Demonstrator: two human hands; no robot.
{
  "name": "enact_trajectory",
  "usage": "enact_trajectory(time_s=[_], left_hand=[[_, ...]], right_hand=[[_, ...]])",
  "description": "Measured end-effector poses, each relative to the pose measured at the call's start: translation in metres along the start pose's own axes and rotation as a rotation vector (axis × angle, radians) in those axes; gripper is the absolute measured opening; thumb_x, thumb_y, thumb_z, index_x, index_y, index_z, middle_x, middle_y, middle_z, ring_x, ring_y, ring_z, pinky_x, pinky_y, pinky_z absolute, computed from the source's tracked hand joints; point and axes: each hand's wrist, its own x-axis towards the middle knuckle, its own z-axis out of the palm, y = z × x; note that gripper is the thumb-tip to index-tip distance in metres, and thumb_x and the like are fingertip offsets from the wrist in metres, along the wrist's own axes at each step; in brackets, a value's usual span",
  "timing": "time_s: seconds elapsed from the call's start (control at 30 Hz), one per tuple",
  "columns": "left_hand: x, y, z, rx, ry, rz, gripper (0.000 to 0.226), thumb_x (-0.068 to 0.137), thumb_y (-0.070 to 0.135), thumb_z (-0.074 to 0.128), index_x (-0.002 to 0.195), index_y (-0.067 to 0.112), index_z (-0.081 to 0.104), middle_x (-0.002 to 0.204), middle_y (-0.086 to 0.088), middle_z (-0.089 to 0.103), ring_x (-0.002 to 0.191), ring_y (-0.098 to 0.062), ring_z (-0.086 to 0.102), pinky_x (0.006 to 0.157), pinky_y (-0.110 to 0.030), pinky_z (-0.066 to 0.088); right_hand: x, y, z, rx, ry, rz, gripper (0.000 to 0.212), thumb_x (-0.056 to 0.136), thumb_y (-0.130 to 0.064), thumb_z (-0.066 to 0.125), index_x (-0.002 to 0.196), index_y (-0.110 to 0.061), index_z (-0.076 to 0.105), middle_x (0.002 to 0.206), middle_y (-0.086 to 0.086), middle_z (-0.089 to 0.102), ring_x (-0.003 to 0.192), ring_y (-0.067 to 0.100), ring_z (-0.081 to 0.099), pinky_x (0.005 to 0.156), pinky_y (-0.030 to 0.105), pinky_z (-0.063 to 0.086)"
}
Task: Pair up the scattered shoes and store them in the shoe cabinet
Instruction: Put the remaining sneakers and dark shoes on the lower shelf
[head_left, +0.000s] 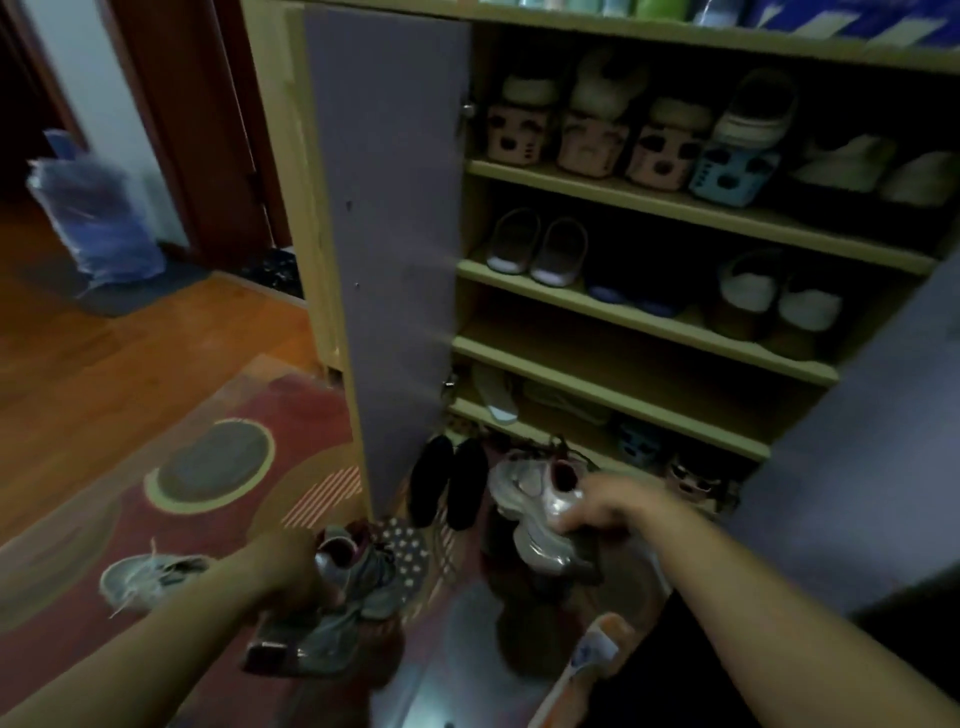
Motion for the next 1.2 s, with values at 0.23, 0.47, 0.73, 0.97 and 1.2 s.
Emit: enact_trajectory(time_s=[0.23,0.47,0.73,0.97,1.2], left_hand=[[0.013,0.061,-0.020,-0.019,0.287,0.059,0.040,0.078,0.048,0.073,0.109,0.024,0.069,0.108,-0.006,0.073,0.098,-0.026,0.068,0.073,-0.030,0.050],[0.060,0.138,-0.052,-0.343,0.517,0.115,0.038,0.075,0.054,0.078,0.071,0.022,0.057,0.072,0.003,0.068,0.075,-0.026,0.067,0.066,-0.035,0.053],[0.161,0.220,-0.079,-0.512,0.727,0.257,0.024,0.078,0.054,0.074,0.076,0.034,0.061,0.084,0.010,0.062,0.074,-0.019,0.063,0.056,-0.028,0.038],[0.213,0.265,-0.063,-0.402,0.787,0.254,0.021,0.090,0.047,0.066,0.102,0.031,0.061,0.129,0.004,0.048,0.089,-0.023,0.062,0.069,-0.031,0.041],[0.281,0.313,-0.086,-0.243,0.829,0.275,0.026,0.094,0.041,0.062,0.109,0.021,0.058,0.136,-0.008,0.040,0.095,-0.033,0.062,0.072,-0.040,0.050]], right_hand=[[0.037,0.027,-0.044,0.267,0.125,-0.002,0.054,0.081,-0.032,0.078,0.129,-0.012,0.063,0.119,0.010,0.067,0.103,0.026,0.067,0.092,0.038,0.055],[0.070,0.032,-0.054,0.672,0.336,-0.043,0.050,0.077,-0.044,0.078,0.120,-0.023,0.063,0.112,0.004,0.067,0.098,0.026,0.064,0.085,0.036,0.054],[0.106,0.071,-0.049,1.060,0.530,-0.107,0.015,0.086,-0.026,0.074,0.094,-0.035,0.066,0.087,0.002,0.072,0.064,0.024,0.069,0.050,0.032,0.056],[0.137,0.099,-0.060,1.049,0.693,0.060,0.012,0.090,-0.022,0.070,0.087,-0.023,0.059,0.087,0.006,0.068,0.075,0.029,0.069,0.063,0.039,0.057],[0.145,0.095,-0.050,0.928,0.765,0.142,0.009,0.091,-0.018,0.067,0.096,-0.020,0.060,0.104,0.007,0.064,0.096,0.027,0.062,0.086,0.038,0.052]])
